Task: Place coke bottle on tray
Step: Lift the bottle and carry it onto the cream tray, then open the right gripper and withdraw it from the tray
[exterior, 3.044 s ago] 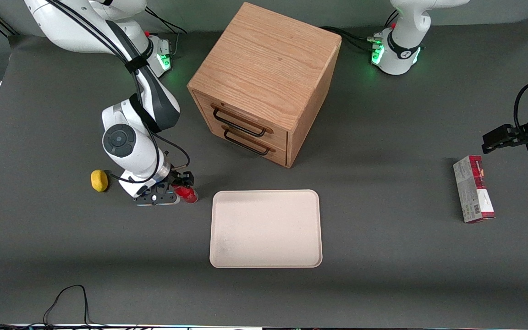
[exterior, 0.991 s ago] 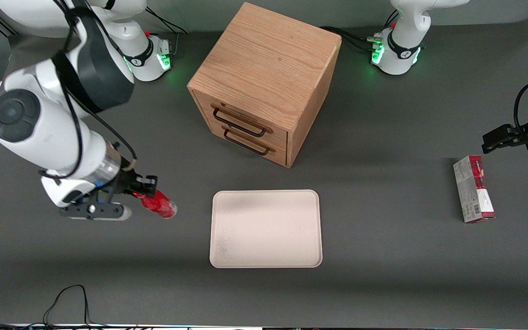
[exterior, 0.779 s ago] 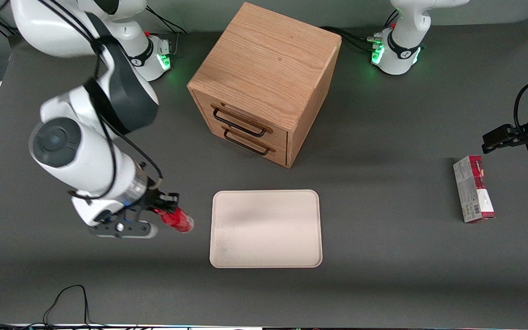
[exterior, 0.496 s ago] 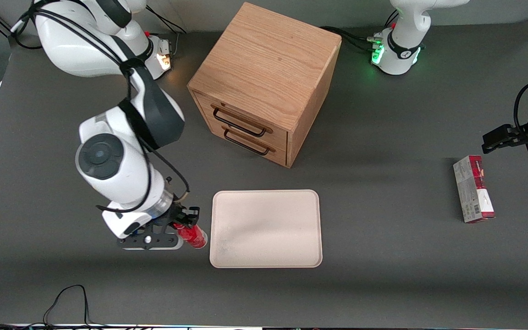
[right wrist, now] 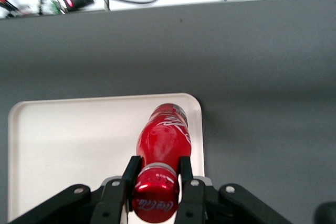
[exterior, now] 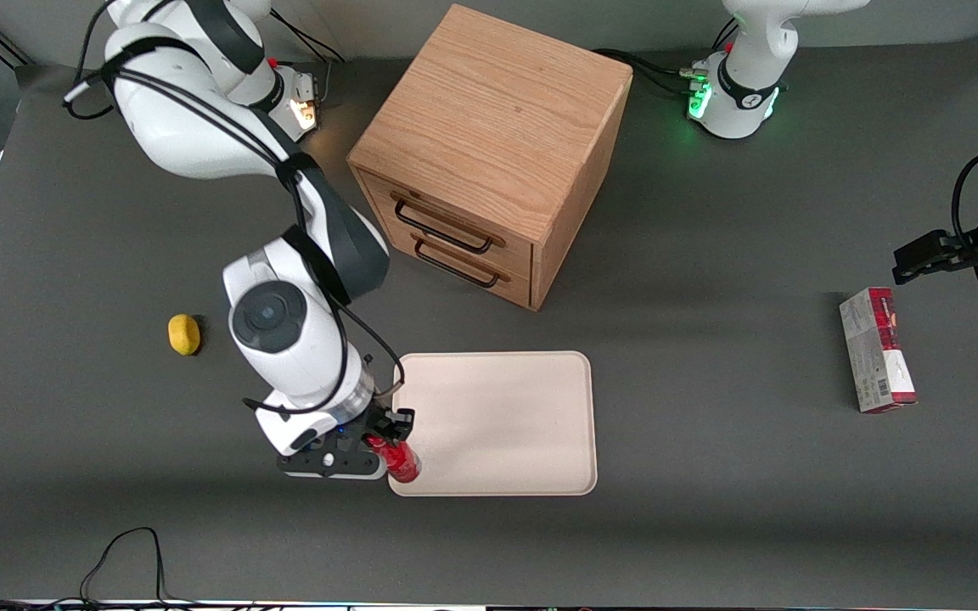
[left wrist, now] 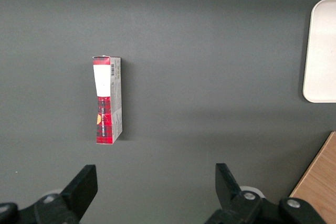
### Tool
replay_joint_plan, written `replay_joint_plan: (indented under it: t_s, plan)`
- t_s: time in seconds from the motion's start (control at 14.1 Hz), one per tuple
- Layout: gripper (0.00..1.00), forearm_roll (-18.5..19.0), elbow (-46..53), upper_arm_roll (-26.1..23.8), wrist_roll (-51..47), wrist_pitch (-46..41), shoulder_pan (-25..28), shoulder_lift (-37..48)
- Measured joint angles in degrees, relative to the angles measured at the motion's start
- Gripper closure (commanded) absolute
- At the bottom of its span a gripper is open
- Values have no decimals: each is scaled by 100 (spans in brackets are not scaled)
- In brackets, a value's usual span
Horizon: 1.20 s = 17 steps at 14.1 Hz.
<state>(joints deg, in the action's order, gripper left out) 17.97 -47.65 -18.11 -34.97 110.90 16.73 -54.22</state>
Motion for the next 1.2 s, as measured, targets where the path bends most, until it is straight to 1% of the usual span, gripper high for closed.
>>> replay_joint_plan:
  t_s: [0.28,0.35,0.42,0.57,0.64,0.71,0.78,1.2]
  plan:
    - [100,28,-18,3,0,486,1,-354]
    - [97,30,-19,5,0,516,-1,-366]
    - [93,31,-18,6,0,516,-3,-365]
    - [92,31,-50,8,0,515,-4,-369]
    - [87,31,-88,18,0,515,-4,-372]
    - [61,31,-125,35,0,515,-4,-377]
    - [1,32,-152,48,0,515,-7,-386]
    - [0,37,-175,55,0,540,-39,-381]
